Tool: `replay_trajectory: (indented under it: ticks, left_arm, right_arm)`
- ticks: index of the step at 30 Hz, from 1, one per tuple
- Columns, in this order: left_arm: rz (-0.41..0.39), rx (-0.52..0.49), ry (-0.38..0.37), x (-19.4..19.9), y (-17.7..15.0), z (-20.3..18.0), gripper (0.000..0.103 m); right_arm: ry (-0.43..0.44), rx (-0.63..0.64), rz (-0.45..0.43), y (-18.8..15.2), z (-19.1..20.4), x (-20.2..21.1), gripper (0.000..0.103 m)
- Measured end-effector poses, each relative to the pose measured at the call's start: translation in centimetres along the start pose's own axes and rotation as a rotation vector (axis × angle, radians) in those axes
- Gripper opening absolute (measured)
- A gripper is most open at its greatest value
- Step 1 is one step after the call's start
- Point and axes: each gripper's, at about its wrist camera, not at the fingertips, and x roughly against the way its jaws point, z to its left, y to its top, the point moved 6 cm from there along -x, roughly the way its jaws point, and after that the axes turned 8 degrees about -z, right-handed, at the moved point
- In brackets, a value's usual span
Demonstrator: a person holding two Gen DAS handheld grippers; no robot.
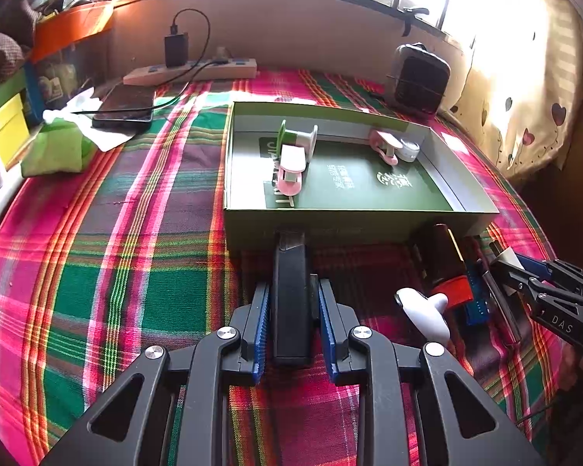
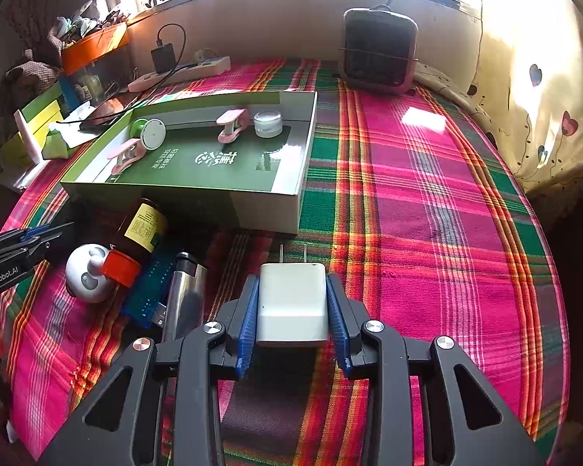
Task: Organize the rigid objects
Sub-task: 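Close the left tool on the black device while the right tool closes on the white charger, then carry the black device in the left tool and white charger in the right tool into the box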
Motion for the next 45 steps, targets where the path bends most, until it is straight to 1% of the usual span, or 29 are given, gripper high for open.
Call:
replay_trajectory:
  ticks: [13,25,31,35,40,45]
  left_arm:
    - [-0.019,0.011,-0.004,1.2,0.3,-0.1,0.022]
    - [-0.046,0.004,-0.02,3.0,1.7,-0.1,0.022]
    - [-0.056,-0.006,-0.039,3.4,3.0,-0.4,0.022]
    - [-0.067,-0.005,-0.066,3.6,4.1,-1.0,0.022]
    - [-0.08,-0.017,-0.084,3.4,5.6,-1.7,0.022]
    - [-0.077,-0.024,-0.102,2.3,7.0,-2.1,0.022]
  right_arm:
    - [0.024,-0.016,-0.017,0.1,0.2,0.7,0.035]
    - [0.027,-0.013,-0.061,1.1,0.4,2.3,0.035]
    - [0.03,-0.003,-0.09,2.3,0.7,3.2,0.035]
    - [0.039,-0.006,-0.111,3.6,0.9,3.5,0.035]
    - [0.046,-0.009,-0.123,5.2,1.1,3.3,0.035]
    - [0.054,-0.006,-0.125,6.5,1.4,2.4,0.035]
